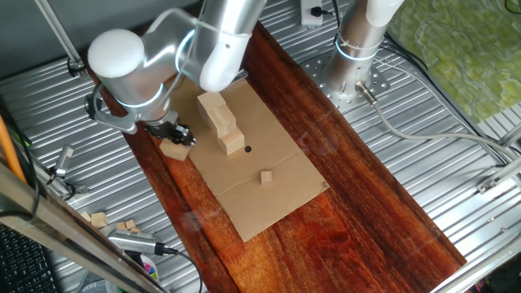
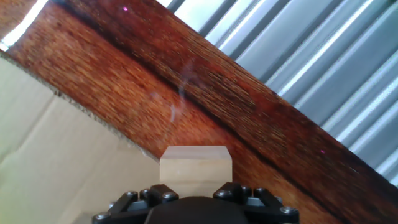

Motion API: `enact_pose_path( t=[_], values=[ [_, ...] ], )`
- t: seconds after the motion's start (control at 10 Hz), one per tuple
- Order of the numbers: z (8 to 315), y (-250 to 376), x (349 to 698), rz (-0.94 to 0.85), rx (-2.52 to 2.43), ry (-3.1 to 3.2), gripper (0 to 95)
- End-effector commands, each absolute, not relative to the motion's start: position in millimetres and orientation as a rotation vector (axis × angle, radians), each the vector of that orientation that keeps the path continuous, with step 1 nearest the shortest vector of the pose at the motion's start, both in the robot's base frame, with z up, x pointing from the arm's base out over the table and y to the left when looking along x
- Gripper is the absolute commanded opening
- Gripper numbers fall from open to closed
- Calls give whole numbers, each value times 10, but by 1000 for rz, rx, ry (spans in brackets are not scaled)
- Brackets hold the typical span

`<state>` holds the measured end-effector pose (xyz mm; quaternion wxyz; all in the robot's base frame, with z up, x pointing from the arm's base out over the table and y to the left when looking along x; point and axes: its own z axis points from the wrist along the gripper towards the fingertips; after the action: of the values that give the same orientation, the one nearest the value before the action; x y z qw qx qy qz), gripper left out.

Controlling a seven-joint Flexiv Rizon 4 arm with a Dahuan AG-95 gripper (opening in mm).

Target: Stack the blocks into a pyramid shape

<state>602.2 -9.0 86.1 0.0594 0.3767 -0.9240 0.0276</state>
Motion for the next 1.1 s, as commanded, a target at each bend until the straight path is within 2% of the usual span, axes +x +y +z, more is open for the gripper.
enact_pose_path(
  t=[0.1, 0.5, 1.1],
  values=[
    [1044, -194, 6058, 105, 1171, -2780, 0],
    [1208, -343, 5994, 180, 1226, -2742, 0],
    [1438, -213, 5762, 217, 1219, -2719, 0]
  ],
)
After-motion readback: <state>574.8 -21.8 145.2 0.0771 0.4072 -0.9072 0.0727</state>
